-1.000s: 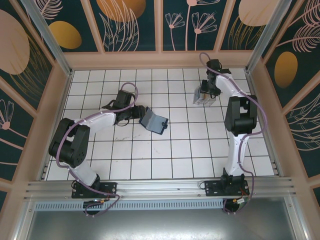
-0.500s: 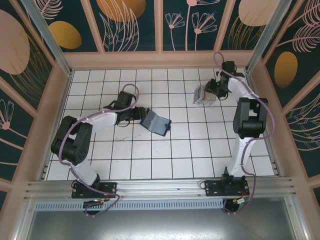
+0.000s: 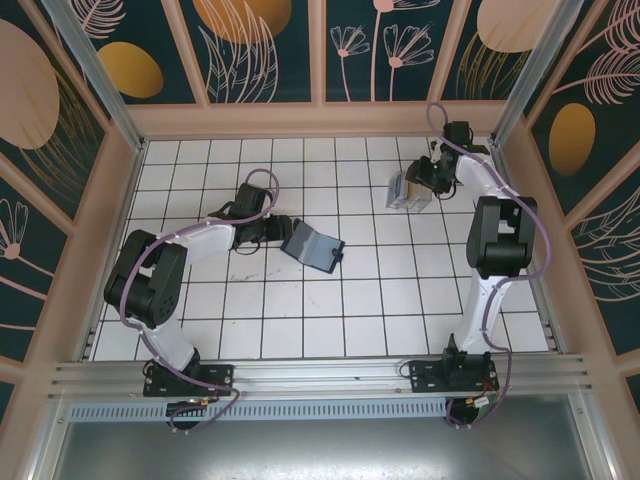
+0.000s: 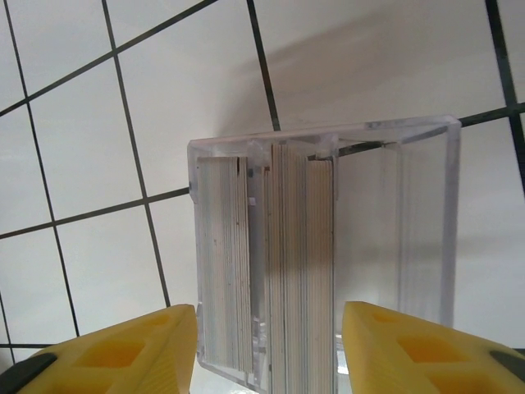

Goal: Put the credit cards into the card holder

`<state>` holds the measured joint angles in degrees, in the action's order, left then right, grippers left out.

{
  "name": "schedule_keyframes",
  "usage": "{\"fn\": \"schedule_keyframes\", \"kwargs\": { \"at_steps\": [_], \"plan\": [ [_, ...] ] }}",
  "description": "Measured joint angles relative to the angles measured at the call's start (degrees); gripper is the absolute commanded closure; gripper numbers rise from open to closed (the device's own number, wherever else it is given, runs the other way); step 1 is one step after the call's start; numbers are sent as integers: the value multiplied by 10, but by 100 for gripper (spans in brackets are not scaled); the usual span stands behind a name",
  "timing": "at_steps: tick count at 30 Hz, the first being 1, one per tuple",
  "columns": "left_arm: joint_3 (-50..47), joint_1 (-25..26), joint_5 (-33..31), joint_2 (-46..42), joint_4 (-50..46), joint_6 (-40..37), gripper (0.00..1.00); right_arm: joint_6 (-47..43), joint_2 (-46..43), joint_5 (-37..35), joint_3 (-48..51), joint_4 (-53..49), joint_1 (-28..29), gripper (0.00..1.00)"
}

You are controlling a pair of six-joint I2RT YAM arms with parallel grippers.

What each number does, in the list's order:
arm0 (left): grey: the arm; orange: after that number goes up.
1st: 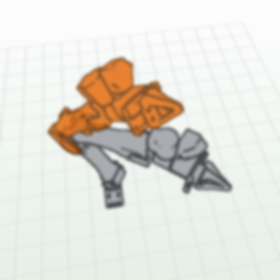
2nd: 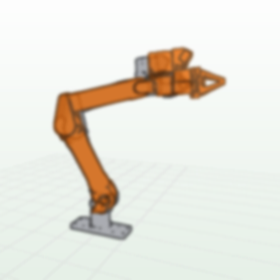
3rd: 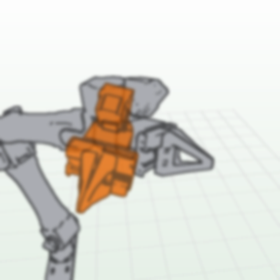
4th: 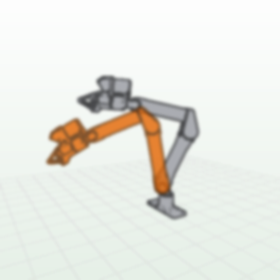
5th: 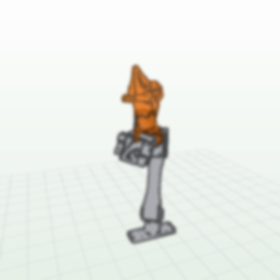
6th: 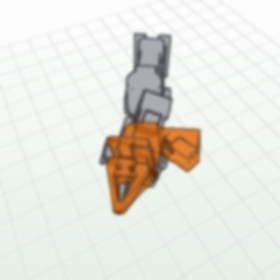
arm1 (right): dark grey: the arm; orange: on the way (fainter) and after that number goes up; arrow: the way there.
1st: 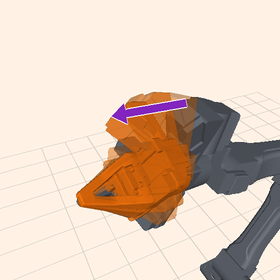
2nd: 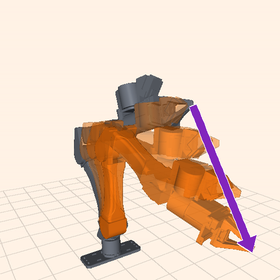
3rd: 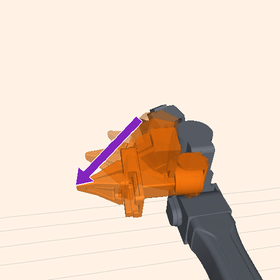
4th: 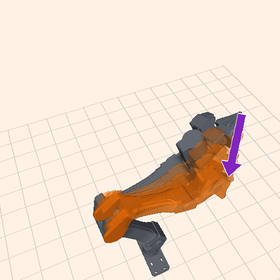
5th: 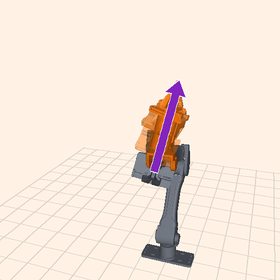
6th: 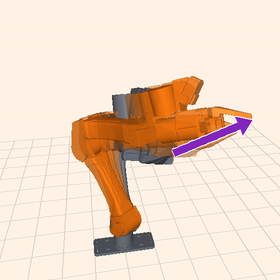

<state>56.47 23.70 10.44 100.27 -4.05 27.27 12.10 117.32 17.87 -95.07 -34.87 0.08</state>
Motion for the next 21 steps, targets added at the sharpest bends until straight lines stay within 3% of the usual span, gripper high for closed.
{"fn": "schedule_keyframes", "kwargs": {
  "at_steps": [9, 21],
  "plan": [
    [0, 0, 11, 9, 6, 4, 46, -12, -37, -24, 31, 5, 0, 43],
    [-1, 0, 10, 9, 6, 5, 46, -13, -26, 7, 47, 23, 0, 46]
  ]
}}
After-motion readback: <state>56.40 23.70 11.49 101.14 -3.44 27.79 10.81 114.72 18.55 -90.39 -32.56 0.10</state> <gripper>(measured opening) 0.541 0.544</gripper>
